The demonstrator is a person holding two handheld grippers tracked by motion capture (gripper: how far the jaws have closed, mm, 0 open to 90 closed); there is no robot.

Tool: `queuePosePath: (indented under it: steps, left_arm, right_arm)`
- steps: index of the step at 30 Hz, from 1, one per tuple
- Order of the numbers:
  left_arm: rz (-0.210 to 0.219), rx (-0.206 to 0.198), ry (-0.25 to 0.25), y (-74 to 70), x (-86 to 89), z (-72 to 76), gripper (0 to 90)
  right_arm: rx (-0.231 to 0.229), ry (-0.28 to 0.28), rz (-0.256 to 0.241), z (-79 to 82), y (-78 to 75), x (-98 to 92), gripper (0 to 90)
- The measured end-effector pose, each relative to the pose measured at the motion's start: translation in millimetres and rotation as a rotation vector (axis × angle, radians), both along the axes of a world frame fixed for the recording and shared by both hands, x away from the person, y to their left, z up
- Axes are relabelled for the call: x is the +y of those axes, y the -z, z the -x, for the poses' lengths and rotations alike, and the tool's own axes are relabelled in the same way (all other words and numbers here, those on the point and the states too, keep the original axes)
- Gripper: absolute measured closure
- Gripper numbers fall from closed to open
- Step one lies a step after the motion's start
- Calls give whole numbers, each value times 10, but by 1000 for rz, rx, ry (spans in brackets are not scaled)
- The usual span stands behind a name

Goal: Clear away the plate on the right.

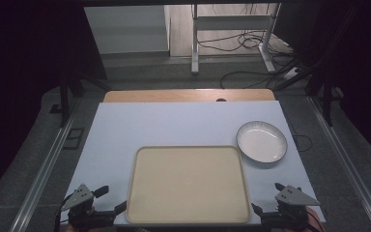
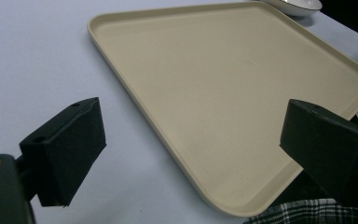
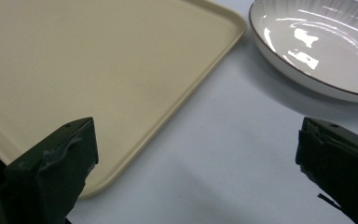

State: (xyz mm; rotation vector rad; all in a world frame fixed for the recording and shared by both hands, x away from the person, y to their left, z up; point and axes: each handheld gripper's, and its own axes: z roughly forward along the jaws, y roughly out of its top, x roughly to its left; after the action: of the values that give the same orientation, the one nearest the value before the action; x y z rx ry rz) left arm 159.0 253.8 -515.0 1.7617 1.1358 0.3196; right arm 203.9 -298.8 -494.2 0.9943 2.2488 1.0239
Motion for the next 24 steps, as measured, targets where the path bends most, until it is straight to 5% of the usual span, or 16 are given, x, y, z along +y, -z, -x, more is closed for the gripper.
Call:
queuePosePath:
  steps: [24]
  left_arm:
    - [-1, -6, 9, 0, -8, -10, 64]
  right_arm:
    - [10, 31, 41, 4, 10, -21, 0]
